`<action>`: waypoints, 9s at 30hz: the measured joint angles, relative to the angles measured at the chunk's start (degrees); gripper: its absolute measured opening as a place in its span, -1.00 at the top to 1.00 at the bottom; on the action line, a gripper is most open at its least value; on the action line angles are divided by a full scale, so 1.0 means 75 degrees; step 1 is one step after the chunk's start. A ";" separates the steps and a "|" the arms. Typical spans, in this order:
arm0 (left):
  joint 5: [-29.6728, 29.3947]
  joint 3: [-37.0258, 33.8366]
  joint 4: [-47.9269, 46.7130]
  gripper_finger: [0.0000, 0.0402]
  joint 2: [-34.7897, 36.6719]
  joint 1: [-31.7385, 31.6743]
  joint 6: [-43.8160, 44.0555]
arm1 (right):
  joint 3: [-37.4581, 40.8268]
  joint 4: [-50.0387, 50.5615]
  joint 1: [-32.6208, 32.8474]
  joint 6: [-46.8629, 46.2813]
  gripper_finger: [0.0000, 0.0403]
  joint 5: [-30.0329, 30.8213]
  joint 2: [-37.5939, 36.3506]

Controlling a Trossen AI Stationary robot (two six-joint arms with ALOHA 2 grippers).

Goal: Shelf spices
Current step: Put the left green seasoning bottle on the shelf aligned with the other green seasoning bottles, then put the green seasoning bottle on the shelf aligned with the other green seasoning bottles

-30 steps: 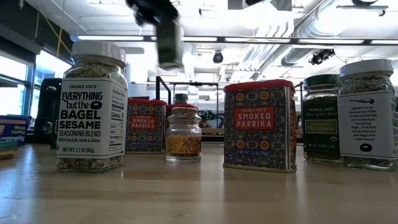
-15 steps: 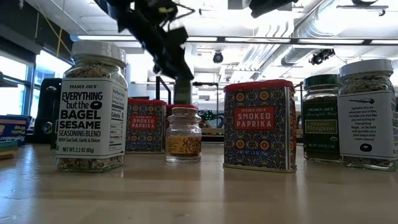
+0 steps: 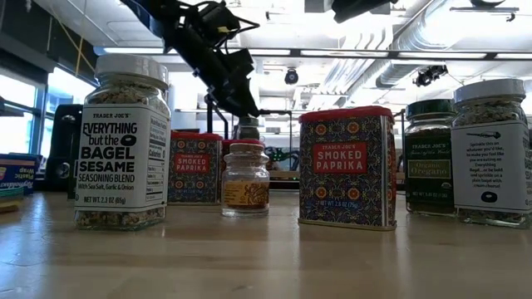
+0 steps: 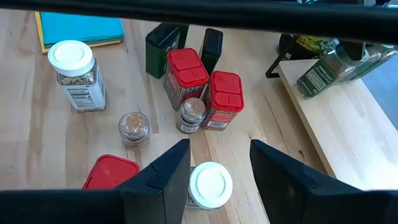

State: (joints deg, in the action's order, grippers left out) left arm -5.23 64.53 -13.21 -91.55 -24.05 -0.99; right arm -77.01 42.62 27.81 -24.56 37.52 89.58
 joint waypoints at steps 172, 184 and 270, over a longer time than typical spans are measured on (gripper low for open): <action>-0.3850 -0.2885 -0.2087 0.99 0.5036 0.5203 0.2393 | 0.0367 0.2573 -0.1241 -0.2150 0.04 -0.4169 0.1111; -0.4010 -0.2885 -0.1967 0.99 0.5062 0.5532 0.2305 | -0.2336 0.4148 -0.2752 0.0746 0.04 -0.3228 0.1109; -0.4022 -0.2879 -0.1792 0.99 0.5066 0.5680 0.2317 | -0.6994 0.2465 -0.5788 0.7601 0.03 -0.4473 0.5516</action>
State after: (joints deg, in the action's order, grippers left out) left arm -35.40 42.94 -26.65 -53.55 18.55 16.38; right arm -129.47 61.10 -15.59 32.45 3.97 130.96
